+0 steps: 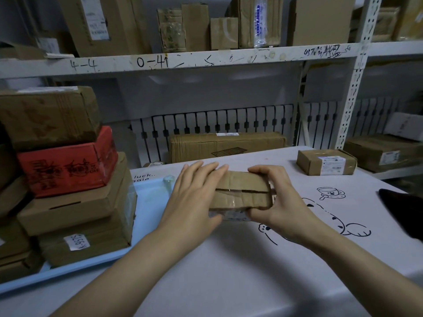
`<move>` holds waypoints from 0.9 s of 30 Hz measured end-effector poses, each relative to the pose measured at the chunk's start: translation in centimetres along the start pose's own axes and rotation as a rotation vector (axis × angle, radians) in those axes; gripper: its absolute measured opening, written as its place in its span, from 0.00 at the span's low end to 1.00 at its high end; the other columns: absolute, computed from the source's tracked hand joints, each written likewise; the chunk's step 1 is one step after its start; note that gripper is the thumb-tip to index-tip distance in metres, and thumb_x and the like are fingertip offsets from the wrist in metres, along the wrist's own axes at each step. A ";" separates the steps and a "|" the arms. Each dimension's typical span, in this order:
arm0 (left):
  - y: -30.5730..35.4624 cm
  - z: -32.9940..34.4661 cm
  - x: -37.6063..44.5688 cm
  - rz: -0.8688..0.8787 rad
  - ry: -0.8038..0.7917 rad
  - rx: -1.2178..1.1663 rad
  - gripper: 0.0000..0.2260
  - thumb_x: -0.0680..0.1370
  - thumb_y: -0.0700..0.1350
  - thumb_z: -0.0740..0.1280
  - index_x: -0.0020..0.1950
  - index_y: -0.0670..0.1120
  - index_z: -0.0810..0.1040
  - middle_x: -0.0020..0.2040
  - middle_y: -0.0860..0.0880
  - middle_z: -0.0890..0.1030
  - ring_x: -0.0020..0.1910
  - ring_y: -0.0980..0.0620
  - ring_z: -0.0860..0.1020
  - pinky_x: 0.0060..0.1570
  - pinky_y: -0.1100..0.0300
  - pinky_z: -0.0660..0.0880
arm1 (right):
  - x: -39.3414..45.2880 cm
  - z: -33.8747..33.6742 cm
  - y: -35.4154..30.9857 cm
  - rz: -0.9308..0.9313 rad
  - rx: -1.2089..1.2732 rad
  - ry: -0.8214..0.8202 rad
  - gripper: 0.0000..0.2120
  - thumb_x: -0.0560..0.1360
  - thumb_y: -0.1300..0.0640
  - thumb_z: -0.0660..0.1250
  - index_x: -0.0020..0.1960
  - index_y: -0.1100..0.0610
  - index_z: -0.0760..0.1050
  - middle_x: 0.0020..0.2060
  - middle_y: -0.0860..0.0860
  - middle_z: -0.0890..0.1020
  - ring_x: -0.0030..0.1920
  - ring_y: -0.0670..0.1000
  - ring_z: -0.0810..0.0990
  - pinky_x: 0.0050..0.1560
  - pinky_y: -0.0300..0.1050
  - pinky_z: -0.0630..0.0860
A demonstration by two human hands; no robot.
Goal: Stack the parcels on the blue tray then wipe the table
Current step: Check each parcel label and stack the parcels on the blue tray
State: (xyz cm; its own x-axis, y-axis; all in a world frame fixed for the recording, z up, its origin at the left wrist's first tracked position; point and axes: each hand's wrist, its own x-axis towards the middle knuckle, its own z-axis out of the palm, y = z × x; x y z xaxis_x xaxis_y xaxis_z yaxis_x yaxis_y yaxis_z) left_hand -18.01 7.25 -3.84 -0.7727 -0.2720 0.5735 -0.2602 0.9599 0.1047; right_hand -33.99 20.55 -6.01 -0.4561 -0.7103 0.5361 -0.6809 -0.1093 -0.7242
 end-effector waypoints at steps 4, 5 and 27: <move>0.3 -0.2 0.1 -0.050 -0.040 -0.018 0.42 0.69 0.53 0.75 0.79 0.56 0.57 0.69 0.56 0.64 0.70 0.53 0.60 0.68 0.56 0.66 | -0.1 -0.2 -0.4 -0.010 -0.005 -0.030 0.39 0.59 0.59 0.72 0.69 0.44 0.67 0.61 0.42 0.68 0.65 0.47 0.70 0.56 0.27 0.68; 0.3 -0.3 0.0 -0.070 -0.056 -0.025 0.43 0.69 0.54 0.75 0.79 0.57 0.57 0.68 0.56 0.64 0.69 0.53 0.60 0.67 0.56 0.67 | -0.2 -0.3 -0.4 -0.006 0.009 -0.033 0.40 0.61 0.61 0.72 0.71 0.45 0.66 0.63 0.44 0.69 0.65 0.46 0.70 0.54 0.25 0.68; -1.9 0.9 -1.5 -0.437 -0.118 -0.842 0.36 0.59 0.48 0.83 0.64 0.57 0.71 0.60 0.56 0.77 0.59 0.62 0.75 0.57 0.67 0.74 | -0.9 -0.3 0.9 0.359 0.472 -0.090 0.38 0.62 0.60 0.75 0.71 0.51 0.70 0.60 0.48 0.83 0.64 0.49 0.79 0.66 0.48 0.73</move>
State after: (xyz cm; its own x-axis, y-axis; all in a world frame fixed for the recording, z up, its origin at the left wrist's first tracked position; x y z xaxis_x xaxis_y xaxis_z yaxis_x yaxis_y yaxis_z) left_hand -16.82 5.83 -5.61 -0.7710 -0.5793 0.2645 -0.0731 0.4931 0.8669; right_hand -34.38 21.32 -7.02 -0.5462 -0.8139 0.1983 -0.1552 -0.1343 -0.9787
